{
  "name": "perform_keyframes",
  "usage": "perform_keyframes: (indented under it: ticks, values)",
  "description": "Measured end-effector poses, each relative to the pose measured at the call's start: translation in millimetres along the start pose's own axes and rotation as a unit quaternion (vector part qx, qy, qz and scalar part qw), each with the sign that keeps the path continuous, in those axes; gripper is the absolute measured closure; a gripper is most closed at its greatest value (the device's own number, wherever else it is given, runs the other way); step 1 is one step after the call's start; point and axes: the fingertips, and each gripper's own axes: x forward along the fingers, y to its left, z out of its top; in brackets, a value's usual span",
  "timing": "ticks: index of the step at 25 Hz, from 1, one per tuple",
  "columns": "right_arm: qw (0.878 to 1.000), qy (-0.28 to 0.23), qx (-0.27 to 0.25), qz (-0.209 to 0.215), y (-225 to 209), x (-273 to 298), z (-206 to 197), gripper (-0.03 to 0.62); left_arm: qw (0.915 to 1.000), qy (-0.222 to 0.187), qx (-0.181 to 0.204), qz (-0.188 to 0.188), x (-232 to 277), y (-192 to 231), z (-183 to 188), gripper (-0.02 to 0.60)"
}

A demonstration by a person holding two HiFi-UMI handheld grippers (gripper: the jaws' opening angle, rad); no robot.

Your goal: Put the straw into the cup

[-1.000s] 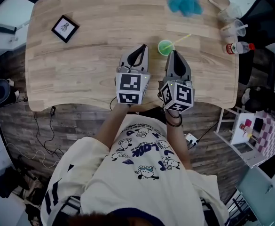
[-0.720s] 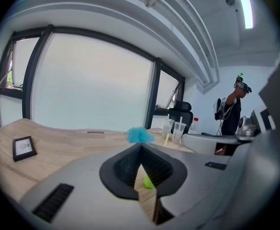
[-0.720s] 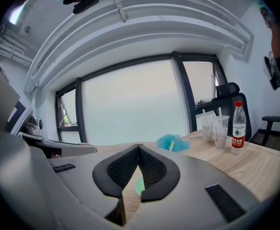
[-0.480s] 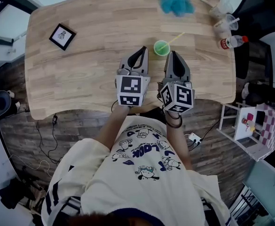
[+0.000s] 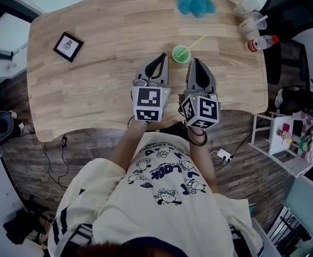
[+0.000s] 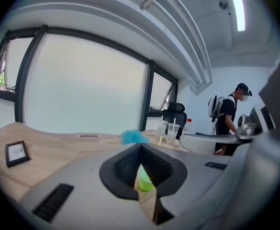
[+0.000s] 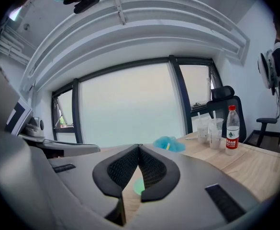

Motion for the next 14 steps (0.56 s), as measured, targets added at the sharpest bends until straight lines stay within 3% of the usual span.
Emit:
perform_keyframes:
  ticks: [14]
  values:
    - [1.000,0.001,0.000,-0.004,-2.4,-2.4,-2.1,0.599,1.0000,-0.001,-0.003,-0.004,0.9,-3.8,-1.1,0.549]
